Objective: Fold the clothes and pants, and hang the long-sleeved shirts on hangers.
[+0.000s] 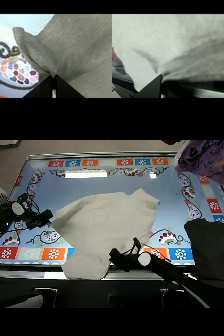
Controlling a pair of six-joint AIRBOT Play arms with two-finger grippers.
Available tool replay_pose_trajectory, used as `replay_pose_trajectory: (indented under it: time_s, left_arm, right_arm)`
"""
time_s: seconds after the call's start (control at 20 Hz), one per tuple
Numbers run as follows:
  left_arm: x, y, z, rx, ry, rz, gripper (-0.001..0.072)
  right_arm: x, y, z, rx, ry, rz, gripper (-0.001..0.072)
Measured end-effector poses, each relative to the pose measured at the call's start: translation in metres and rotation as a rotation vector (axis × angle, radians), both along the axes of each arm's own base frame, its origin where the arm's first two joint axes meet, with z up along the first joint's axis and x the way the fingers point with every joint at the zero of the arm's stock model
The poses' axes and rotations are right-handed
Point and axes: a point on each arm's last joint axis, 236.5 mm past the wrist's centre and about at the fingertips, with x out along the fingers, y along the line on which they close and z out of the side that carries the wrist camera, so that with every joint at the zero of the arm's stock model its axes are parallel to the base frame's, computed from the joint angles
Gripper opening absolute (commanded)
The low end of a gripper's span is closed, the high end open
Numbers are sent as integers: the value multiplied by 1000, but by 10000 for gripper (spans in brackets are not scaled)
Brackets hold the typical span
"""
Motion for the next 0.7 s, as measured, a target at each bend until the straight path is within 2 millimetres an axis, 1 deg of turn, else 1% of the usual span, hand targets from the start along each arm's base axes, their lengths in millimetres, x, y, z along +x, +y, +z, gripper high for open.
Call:
replay_pose_trajectory:
  time_s: [0.05, 0.1, 0.15, 0.2, 0.25, 0.3, 0.35, 0.4, 0.45, 0.5, 0.55, 0.6, 0.7]
  left_arm:
    - [2, 3, 8, 3, -19, 6, 16]
    - [5, 8, 20, 12, -47, 13, 16]
    - [9, 13, 35, 24, -84, 19, 16]
    - [12, 20, 54, 43, -129, 26, 16]
    - [17, 27, 78, 64, -185, 32, 16]
    - [20, 31, 104, 84, -244, 36, 16]
    - [22, 36, 133, 106, -311, 40, 16]
    - [21, 40, 163, 128, -378, 45, 16]
    - [17, 42, 196, 147, -453, 50, 16]
    - [11, 42, 227, 160, -523, 53, 17]
    - [1, 42, 261, 178, -599, 57, 16]
    - [-12, 45, 291, 208, -672, 64, 16]
    - [-44, 41, 347, 231, -814, 75, 16]
  right_arm:
    - [16, -6, 15, 12, -55, -6, 36]
    - [37, -15, 36, 22, -124, -18, 36]
    - [59, -29, 59, 23, -204, -31, 35]
    - [82, -46, 86, 16, -293, -45, 35]
    - [104, -68, 119, -7, -397, -57, 36]
    - [122, -91, 152, -39, -495, -68, 36]
    - [136, -118, 190, -82, -604, -84, 36]
    - [145, -143, 229, -134, -713, -99, 36]
    - [149, -165, 267, -185, -811, -109, 36]
    - [146, -184, 309, -235, -916, -118, 36]
    - [139, -200, 344, -295, -1006, -120, 36]
    - [130, -215, 378, -363, -1092, -124, 36]
    - [101, -237, 443, -486, -1251, -140, 36]
